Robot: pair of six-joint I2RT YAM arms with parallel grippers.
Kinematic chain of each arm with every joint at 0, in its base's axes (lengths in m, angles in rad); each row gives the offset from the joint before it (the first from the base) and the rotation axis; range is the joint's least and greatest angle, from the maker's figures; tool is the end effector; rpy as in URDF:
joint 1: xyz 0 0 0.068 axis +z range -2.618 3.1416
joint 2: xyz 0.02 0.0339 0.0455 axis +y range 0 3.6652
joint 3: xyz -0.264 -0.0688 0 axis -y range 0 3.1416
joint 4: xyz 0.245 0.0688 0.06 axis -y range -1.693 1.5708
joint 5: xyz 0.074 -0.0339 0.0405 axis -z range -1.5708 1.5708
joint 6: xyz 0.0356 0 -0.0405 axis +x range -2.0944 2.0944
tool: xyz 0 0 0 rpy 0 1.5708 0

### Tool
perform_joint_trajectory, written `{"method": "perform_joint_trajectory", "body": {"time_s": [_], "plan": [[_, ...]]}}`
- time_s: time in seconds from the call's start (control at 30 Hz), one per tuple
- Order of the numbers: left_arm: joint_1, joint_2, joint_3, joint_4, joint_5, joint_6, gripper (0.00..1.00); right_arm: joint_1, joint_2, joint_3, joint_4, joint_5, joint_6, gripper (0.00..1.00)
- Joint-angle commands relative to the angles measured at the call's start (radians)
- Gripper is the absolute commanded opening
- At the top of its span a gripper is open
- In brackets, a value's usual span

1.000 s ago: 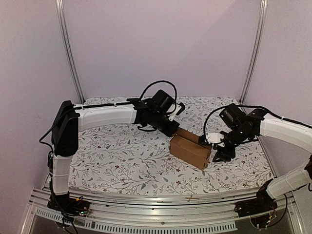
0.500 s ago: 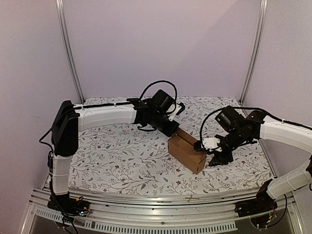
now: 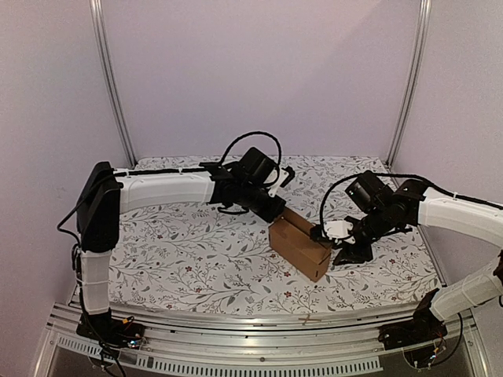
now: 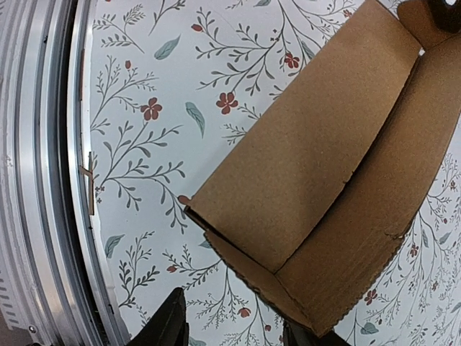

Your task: Fold the paper box

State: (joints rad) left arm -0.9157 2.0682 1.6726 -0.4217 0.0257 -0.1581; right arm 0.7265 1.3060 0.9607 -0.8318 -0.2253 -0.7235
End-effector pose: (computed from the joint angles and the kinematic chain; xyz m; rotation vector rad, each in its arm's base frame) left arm 0.2857 -0.3734 0.2265 0.9198 2.2772 -0.5241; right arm 0.1767 0.1677 0.2414 -1.8582 2.0044 0.3099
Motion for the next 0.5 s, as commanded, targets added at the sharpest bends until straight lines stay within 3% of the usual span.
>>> {"method": "perform_joint_trajectory", "body": {"time_s": [0.0,0.47], "plan": [[0.006,-0.036,-0.054,0.007,0.015,-0.022,0.0,0.004,0.016,-0.004,0.052,0.03,0.031,0.42],[-0.008,-0.033,-0.09,0.026,0.003,-0.058,0.0,0.004,0.021,-0.005,0.091,0.092,0.059,0.3]]}}
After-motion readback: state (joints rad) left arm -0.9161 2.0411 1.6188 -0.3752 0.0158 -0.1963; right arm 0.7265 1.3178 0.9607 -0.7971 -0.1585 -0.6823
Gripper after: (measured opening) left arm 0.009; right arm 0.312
